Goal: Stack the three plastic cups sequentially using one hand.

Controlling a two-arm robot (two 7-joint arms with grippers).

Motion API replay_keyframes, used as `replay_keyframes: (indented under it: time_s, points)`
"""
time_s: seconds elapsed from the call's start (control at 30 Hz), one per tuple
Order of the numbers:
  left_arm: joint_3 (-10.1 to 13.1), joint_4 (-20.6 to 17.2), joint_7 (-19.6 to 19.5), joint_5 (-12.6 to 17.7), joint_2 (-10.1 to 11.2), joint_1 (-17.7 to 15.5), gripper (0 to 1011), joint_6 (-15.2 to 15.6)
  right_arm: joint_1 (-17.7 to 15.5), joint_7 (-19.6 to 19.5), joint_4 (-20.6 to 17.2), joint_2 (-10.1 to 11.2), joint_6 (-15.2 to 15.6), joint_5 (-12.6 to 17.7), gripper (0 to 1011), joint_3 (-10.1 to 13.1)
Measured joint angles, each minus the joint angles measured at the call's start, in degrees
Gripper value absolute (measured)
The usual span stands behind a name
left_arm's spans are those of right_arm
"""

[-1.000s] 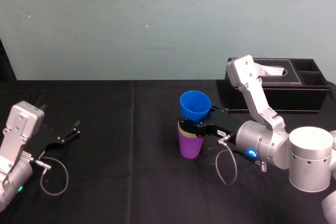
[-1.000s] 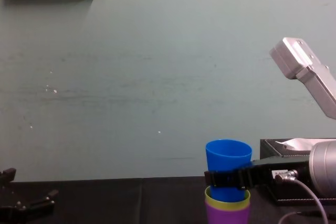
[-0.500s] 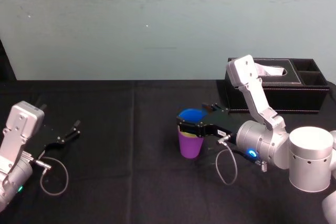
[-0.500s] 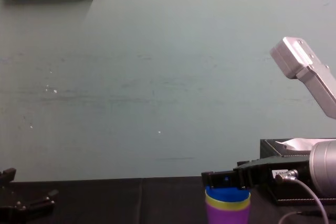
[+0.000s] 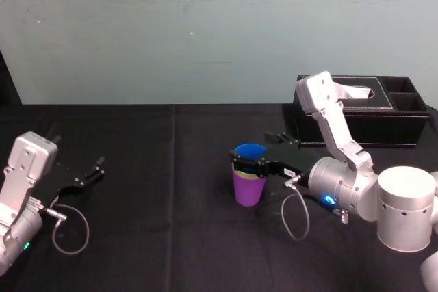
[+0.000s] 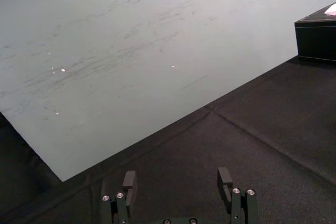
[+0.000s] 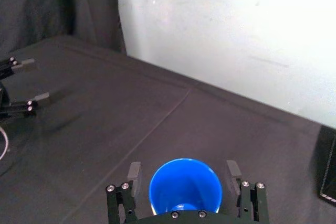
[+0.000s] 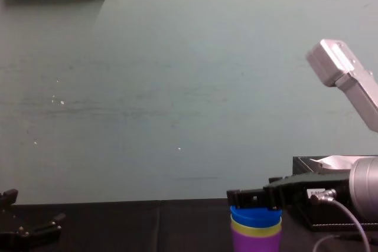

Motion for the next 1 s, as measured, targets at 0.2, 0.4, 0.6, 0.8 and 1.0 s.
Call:
replay_keyframes:
  time_s: [0.2, 0.4, 0.6, 0.8, 1.0]
  points:
    - [0.0, 0.0, 0.0, 0.0, 0.0, 0.0, 1000, 0.0, -1.83, -2.26, -1.65, -0.05, -3.42, -1.35, 1004, 1.39]
    - [0.0, 0.0, 0.0, 0.0, 0.0, 0.0, 1000, 0.0, -5.41, -5.53, -4.14, -0.41, -7.0, -2.74, 1004, 3.93]
    - [0.0, 0.0, 0.0, 0.0, 0.0, 0.0, 1000, 0.0, -10.52, -9.64, -5.72, -0.94, -10.91, -4.4, 1004, 7.19]
    - [0.0, 0.0, 0.0, 0.0, 0.0, 0.0, 1000, 0.0, -14.61, -12.48, -5.27, -1.54, -13.78, -6.04, 1004, 9.31]
    - [0.0, 0.0, 0.0, 0.0, 0.0, 0.0, 1000, 0.0, -17.06, -14.37, -3.63, -2.6, -15.7, -7.36, 1004, 10.47]
